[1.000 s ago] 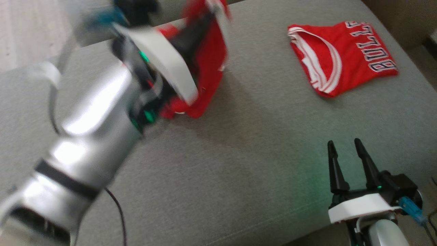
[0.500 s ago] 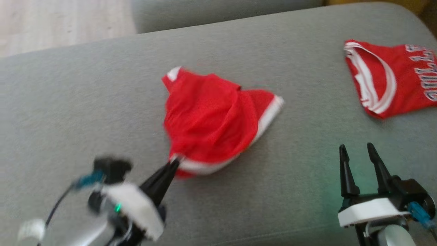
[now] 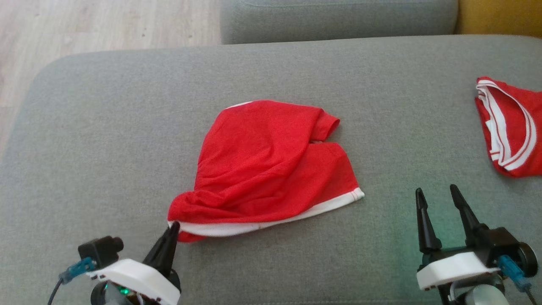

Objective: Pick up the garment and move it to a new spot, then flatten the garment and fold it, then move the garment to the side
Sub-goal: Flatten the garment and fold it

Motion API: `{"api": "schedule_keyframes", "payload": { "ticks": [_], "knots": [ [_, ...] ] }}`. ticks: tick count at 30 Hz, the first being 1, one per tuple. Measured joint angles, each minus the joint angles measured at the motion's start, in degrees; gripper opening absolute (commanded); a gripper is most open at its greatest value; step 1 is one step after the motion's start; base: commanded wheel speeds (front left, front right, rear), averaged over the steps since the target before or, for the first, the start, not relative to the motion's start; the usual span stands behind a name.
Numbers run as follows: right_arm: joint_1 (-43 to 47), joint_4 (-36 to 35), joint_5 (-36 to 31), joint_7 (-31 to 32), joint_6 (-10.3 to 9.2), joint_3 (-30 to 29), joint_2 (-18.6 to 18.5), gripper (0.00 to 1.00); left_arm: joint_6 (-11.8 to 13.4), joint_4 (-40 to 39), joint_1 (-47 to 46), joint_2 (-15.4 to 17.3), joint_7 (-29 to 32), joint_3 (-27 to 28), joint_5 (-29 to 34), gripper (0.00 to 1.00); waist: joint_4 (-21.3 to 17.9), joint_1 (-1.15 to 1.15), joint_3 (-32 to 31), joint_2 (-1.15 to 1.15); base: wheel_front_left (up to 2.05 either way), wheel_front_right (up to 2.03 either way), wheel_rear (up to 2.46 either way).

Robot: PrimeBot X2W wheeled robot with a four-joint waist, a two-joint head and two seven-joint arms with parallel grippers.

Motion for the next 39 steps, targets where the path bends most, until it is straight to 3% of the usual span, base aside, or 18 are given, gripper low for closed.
{"api": "schedule_keyframes", "payload": {
  "ticks": [1,2,8,16,20,28,39],
  "knots": [
    [-0.01,0.00,-0.11,0.00,0.00,-0.03,0.00,1.00,-0.67,0.42,0.34,-1.23,-0.01,1.89,1.51,0.74,0.18,0.00,-0.18,0.00,0.00,0.00,0.00],
    [0.00,0.00,-0.32,0.00,0.00,-0.02,0.00,1.00,-1.40,1.01,0.57,-2.29,-0.07,3.33,2.98,1.00,0.33,0.00,-0.36,0.00,0.00,0.00,0.00],
    [0.05,0.02,-0.38,0.00,0.00,0.20,0.00,1.00,-2.50,1.52,5.30,-5.44,-0.07,9.88,14.04,1.00,0.25,0.00,-1.87,0.00,0.00,0.00,0.00],
    [3.36,-0.03,0.15,0.00,0.00,-0.92,0.00,1.00,-2.09,-8.21,12.59,-11.85,-0.07,23.10,31.07,1.00,0.47,0.00,-3.83,0.00,0.00,0.00,0.00],
    [3.52,-0.11,0.14,0.00,0.00,-1.53,0.01,1.00,-3.71,-11.32,15.60,-15.90,-0.07,28.35,38.67,1.00,1.00,0.00,-4.44,0.00,0.00,0.00,0.00],
    [3.85,-0.07,0.14,0.00,0.00,-2.15,0.01,1.00,-6.78,-12.10,17.14,-18.49,-0.07,32.79,46.66,1.00,2.13,0.00,-5.20,0.00,0.00,0.00,0.00],
    [4.33,1.07,2.41,0.00,0.00,-0.01,0.01,1.00,-8.08,-11.28,17.19,-19.25,-0.07,33.93,48.59,1.00,2.57,0.00,-4.98,0.00,0.00,0.00,0.00]
  ]
}}
